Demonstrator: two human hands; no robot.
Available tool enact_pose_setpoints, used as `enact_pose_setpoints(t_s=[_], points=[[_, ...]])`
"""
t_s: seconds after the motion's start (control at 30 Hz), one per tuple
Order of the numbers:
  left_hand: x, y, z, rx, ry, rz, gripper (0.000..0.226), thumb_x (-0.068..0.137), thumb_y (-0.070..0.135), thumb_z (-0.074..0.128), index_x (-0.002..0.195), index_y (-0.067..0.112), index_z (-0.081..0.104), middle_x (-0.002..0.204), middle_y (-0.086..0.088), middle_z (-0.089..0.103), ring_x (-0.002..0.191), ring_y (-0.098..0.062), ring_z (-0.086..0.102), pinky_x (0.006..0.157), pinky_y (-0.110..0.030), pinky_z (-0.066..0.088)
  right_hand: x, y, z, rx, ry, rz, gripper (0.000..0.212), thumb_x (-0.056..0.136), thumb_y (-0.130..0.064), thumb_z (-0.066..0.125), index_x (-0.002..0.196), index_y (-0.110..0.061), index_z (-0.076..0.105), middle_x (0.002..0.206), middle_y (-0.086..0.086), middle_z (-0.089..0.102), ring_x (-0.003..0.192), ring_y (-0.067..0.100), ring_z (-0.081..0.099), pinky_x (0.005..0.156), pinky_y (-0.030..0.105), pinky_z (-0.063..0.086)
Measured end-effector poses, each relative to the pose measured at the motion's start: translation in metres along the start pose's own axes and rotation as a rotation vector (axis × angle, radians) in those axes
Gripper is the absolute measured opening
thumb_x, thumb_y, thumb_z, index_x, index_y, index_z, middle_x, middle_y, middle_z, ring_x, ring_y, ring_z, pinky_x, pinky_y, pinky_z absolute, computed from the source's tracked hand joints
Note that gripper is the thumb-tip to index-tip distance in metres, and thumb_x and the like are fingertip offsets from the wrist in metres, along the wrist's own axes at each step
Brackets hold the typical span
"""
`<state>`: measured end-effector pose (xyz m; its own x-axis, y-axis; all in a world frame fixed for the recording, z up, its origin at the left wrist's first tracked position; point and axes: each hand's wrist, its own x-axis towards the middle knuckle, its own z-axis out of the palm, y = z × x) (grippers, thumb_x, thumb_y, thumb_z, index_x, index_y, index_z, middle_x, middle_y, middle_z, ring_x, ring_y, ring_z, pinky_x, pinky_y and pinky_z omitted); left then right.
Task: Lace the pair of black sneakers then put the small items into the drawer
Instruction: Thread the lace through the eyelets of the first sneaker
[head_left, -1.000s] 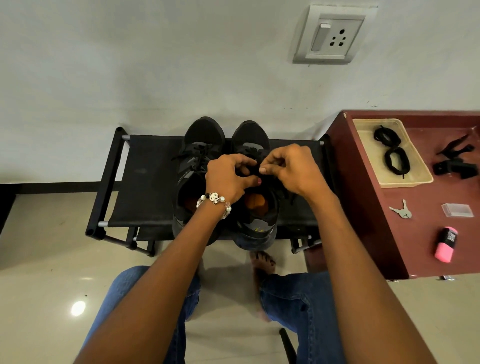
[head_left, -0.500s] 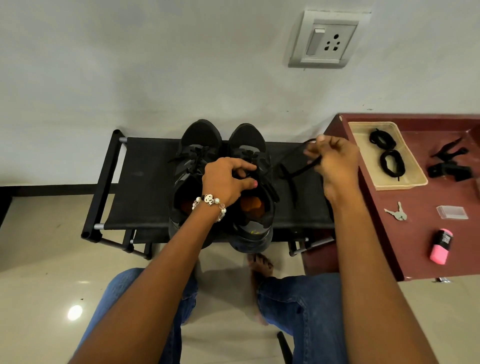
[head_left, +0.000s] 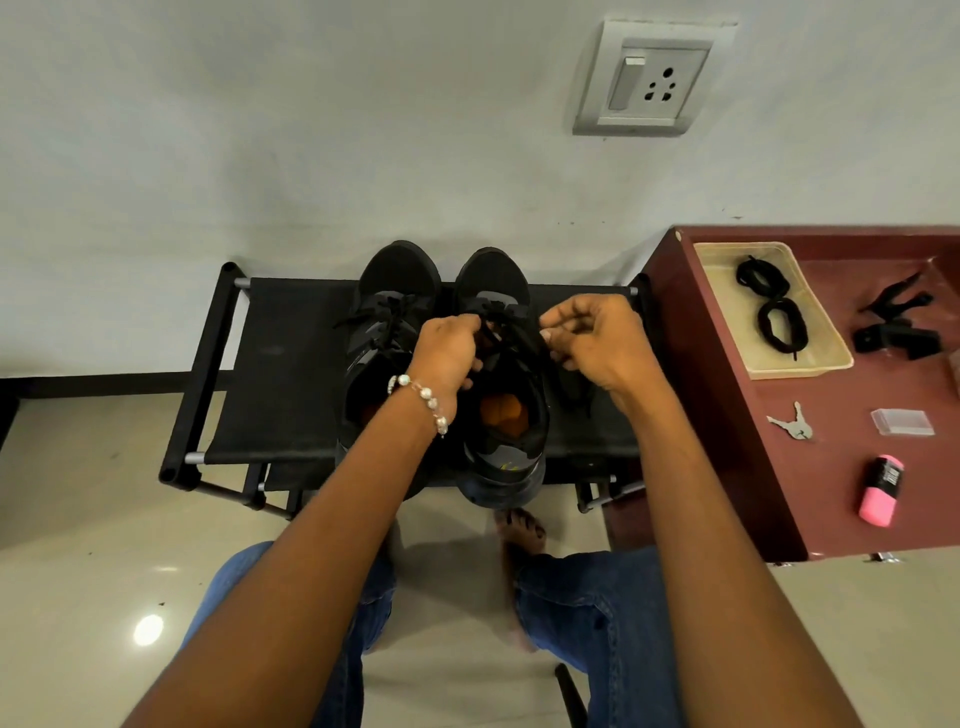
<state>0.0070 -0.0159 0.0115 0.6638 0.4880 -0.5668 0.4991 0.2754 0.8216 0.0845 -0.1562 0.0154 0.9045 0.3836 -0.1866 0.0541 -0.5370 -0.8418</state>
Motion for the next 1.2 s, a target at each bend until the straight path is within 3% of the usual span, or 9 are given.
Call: enact_pose_setpoints(t_s=[0.13, 0.3, 0.43, 0.53, 0.63, 0.73, 0.87, 1.03, 1.2], points=[[0.001, 0.01, -0.013, -0.309, -0.084, -0.062, 0.015, 0.1, 0.027, 0.044, 0.093, 0.024, 0.056, 0.079, 0.006, 0.073, 0.063, -0.01, 0.057, 0.056, -0.025, 0.039, -0.002, -0.002, -0.008, -0.004, -0.028, 0.033, 0.012, 0.085, -0.009, 0.074, 0.078, -0.017, 0.068, 0.069, 0.001, 0.066, 0.058, 0.009, 0.061, 0.049, 0.018, 0.045], [0.007, -0.001, -0.011, 0.262, -0.145, 0.328, 0.027, 0.086, 0.032, 0.071, 0.11, 0.02, 0.066, 0.09, 0.003, 0.067, 0.075, -0.008, 0.061, 0.062, -0.019, 0.049, -0.009, -0.006, -0.014, -0.007, -0.247, 0.023, 0.022, 0.088, -0.04, 0.069, 0.086, -0.019, 0.075, 0.077, -0.001, 0.066, 0.067, 0.011, 0.053, 0.054, 0.027, 0.045], [0.007, -0.008, -0.004, 0.542, -0.043, 0.573, 0.014, 0.082, 0.029, 0.075, 0.09, 0.017, 0.074, 0.078, 0.004, 0.068, 0.069, -0.003, 0.059, 0.06, -0.004, 0.042, -0.007, -0.008, -0.007, 0.002, -0.285, 0.0, 0.011, 0.079, -0.02, 0.08, 0.085, -0.015, 0.072, 0.072, 0.001, 0.06, 0.065, 0.009, 0.053, 0.056, 0.021, 0.044], [0.006, -0.007, -0.001, 0.271, 0.002, 0.451, 0.013, 0.085, 0.026, 0.073, 0.078, 0.015, 0.072, 0.065, 0.001, 0.064, 0.057, -0.01, 0.057, 0.057, -0.02, 0.05, 0.003, -0.003, -0.004, -0.087, 0.023, -0.061, 0.016, 0.078, -0.014, 0.08, 0.079, -0.023, 0.067, 0.074, -0.005, 0.062, 0.067, 0.008, 0.057, 0.069, 0.026, 0.05], [-0.001, 0.007, -0.003, -0.246, -0.002, 0.141, 0.017, 0.091, 0.021, 0.065, 0.078, 0.011, 0.064, 0.066, -0.001, 0.062, 0.052, -0.013, 0.055, 0.048, -0.025, 0.049, 0.003, 0.0, -0.007, -0.213, 0.384, -0.162, 0.024, 0.078, -0.015, 0.079, 0.097, -0.018, 0.064, 0.096, 0.001, 0.057, 0.084, 0.019, 0.059, 0.082, 0.032, 0.05], [0.0, 0.021, -0.015, -0.525, 0.026, 0.087, 0.013, 0.094, 0.017, 0.06, 0.083, 0.009, 0.061, 0.069, -0.003, 0.063, 0.051, -0.012, 0.057, 0.049, -0.026, 0.049, 0.002, -0.001, -0.009, -0.057, 0.386, -0.151, 0.025, 0.077, -0.013, 0.08, 0.093, -0.015, 0.061, 0.085, 0.001, 0.057, 0.076, 0.016, 0.058, 0.073, 0.031, 0.051], [0.007, 0.012, -0.024, 0.153, 0.17, 0.268, 0.02, 0.089, 0.021, 0.067, 0.071, 0.015, 0.063, 0.071, -0.009, 0.068, 0.059, -0.02, 0.064, 0.07, -0.036, 0.057, 0.0, -0.002, 0.002, -0.091, -0.052, -0.134, 0.014, 0.075, -0.017, 0.083, 0.081, -0.021, 0.071, 0.073, -0.006, 0.066, 0.069, 0.006, 0.06, 0.071, 0.018, 0.052], [-0.01, 0.013, -0.02, 0.888, 0.41, 0.591, 0.025, 0.089, 0.035, 0.066, 0.091, 0.011, 0.073, 0.087, -0.006, 0.07, 0.084, -0.024, 0.065, 0.072, -0.034, 0.05, -0.001, -0.002, 0.006, -0.28, -0.167, -0.175, 0.026, 0.076, -0.019, 0.083, 0.1, -0.013, 0.076, 0.078, -0.007, 0.067, 0.07, -0.004, 0.058, 0.066, 0.001, 0.042], [-0.012, 0.011, -0.012, 1.069, -0.005, 0.726, 0.019, 0.087, 0.034, 0.067, 0.104, 0.028, 0.074, 0.102, -0.001, 0.066, 0.098, -0.02, 0.06, 0.076, -0.028, 0.045, -0.001, 0.002, 0.001, -0.293, -0.184, -0.181, 0.014, 0.076, -0.018, 0.082, 0.089, -0.016, 0.078, 0.075, -0.001, 0.072, 0.067, 0.002, 0.063, 0.071, 0.02, 0.052]])
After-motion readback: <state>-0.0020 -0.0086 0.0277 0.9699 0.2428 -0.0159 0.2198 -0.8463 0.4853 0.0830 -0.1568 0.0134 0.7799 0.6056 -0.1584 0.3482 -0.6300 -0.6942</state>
